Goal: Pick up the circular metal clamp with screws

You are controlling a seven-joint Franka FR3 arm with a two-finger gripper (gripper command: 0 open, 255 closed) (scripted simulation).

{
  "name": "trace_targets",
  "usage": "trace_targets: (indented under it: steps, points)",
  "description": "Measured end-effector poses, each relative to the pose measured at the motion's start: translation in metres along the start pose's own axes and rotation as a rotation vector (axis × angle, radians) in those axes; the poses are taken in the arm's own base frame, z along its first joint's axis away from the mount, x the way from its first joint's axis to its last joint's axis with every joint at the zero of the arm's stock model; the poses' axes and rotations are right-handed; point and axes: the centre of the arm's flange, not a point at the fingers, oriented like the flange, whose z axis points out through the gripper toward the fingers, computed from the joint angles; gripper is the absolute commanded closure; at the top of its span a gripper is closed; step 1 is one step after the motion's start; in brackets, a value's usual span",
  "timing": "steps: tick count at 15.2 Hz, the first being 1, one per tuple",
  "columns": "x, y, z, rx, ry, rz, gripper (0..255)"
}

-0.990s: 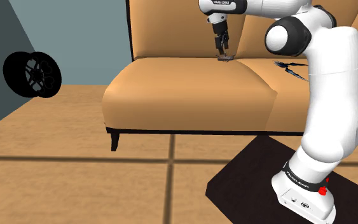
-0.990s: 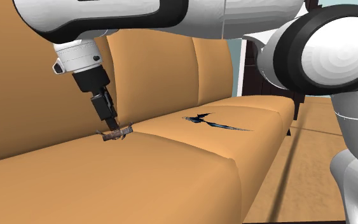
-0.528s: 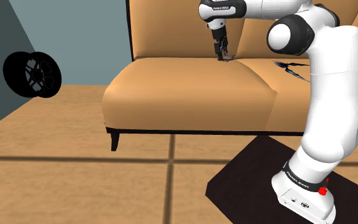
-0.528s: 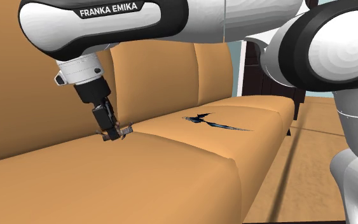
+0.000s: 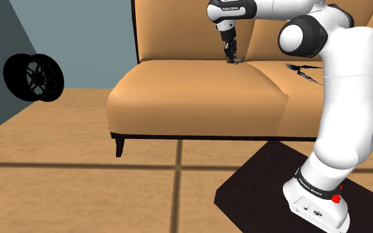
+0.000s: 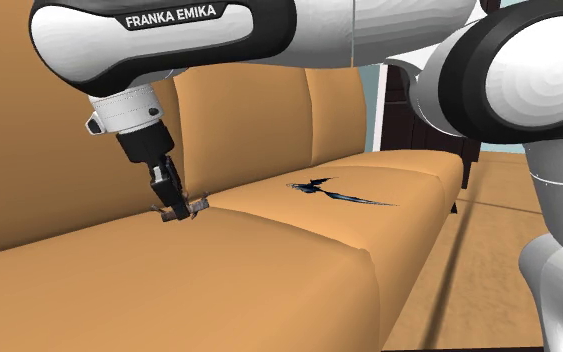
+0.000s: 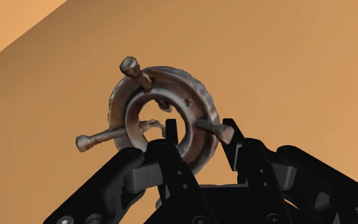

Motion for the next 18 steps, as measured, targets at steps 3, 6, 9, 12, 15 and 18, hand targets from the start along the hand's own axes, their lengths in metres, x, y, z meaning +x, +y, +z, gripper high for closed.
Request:
trace_targets:
  steps: [3, 6, 9, 12, 15, 18]
  points:
    - [-0.001, 0.001, -0.002, 0.0, 0.0, 0.0, 255]
    - [-0.005, 0.002, -0.014, 0.0, 0.0, 0.0, 255]
    - [-0.009, 0.004, -0.028, 0.0, 0.0, 0.0, 255]
    - [-0.015, 0.005, -0.045, 0.0, 0.0, 0.0, 255]
    - [-0.019, 0.008, -0.059, 0.0, 0.0, 0.0, 255]
    - [-0.024, 0.01, -0.072, 0.0, 0.001, 0.0, 255]
